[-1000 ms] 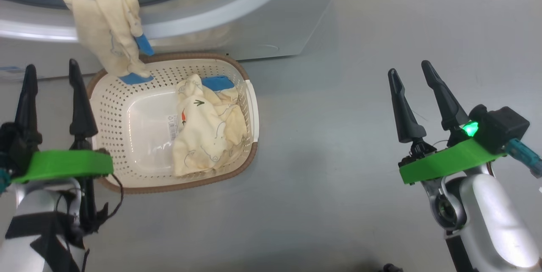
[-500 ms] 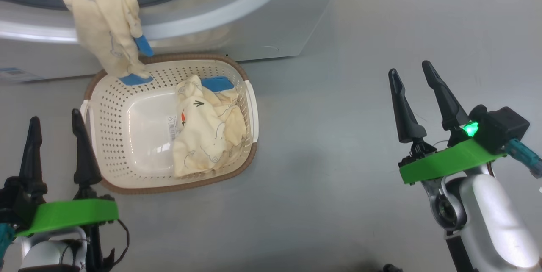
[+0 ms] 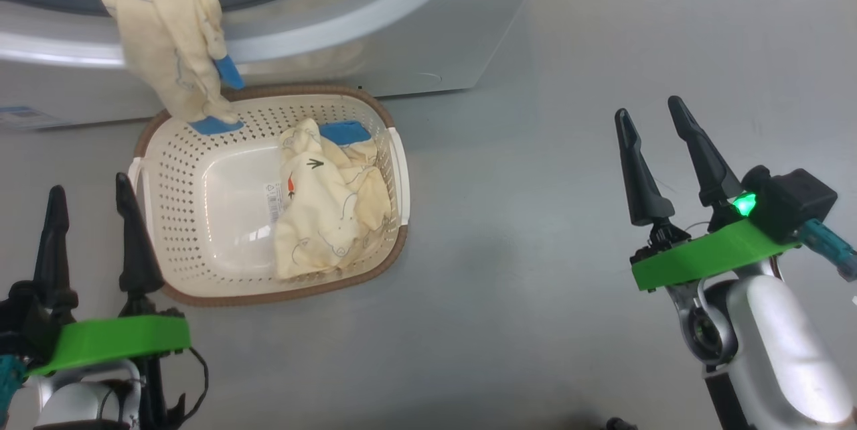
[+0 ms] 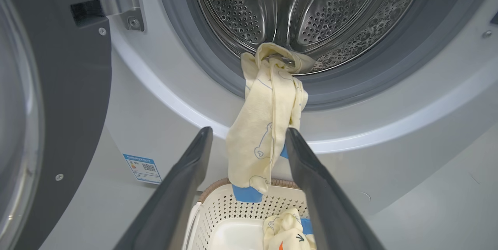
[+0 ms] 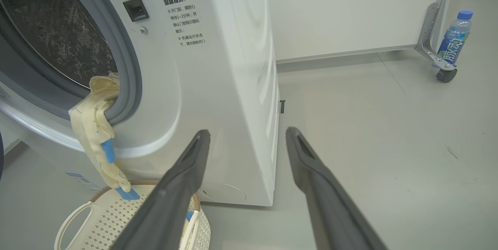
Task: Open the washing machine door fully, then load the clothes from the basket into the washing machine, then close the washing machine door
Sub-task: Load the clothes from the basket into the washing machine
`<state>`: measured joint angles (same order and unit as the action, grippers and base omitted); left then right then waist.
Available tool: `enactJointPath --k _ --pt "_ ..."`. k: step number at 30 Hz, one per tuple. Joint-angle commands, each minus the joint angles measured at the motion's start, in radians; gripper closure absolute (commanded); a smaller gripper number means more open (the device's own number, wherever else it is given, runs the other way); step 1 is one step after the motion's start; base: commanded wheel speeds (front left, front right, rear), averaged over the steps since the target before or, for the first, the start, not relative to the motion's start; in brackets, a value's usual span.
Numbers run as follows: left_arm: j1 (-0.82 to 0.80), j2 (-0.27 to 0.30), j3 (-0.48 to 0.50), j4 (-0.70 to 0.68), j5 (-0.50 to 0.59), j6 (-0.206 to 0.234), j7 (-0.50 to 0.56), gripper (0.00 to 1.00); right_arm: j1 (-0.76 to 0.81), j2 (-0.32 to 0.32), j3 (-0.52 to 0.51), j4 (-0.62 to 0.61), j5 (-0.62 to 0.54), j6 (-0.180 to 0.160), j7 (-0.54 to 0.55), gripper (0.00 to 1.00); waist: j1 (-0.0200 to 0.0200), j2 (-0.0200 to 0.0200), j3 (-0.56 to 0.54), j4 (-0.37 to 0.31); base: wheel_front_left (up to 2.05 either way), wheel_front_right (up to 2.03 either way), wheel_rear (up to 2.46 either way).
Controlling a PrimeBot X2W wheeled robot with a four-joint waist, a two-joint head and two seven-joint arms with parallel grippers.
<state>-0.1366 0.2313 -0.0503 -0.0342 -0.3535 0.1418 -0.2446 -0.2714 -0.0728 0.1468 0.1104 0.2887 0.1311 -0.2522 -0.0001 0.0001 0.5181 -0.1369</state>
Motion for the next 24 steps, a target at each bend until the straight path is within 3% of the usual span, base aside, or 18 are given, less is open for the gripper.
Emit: enactJointPath --k 1,12,24 --pt "0.008 0.014 0.033 -0.035 -0.007 0.005 0.0 0.0 0.012 -0.014 0.017 -0.029 -0.003 0.0 -0.01 0.0 0.0001 -0.0001 0.002 0.001 0.0 0.0 0.0" --pt "-0.065 0.014 0.015 -0.021 -0.013 -0.001 0.005 0.0 -0.002 -0.015 0.027 -0.027 0.002 0.0 -0.01 0.0 0.0001 -0.0001 0.019 -0.006 0.0 0.0 0.0" --pt "-0.268 0.021 -0.024 0.086 -0.024 -0.045 0.015 0.0 -0.033 -0.012 0.049 -0.023 0.007 0.0 -0.01 0.0 0.0001 -0.0001 0.071 -0.042 0.0 0.0 0.0"
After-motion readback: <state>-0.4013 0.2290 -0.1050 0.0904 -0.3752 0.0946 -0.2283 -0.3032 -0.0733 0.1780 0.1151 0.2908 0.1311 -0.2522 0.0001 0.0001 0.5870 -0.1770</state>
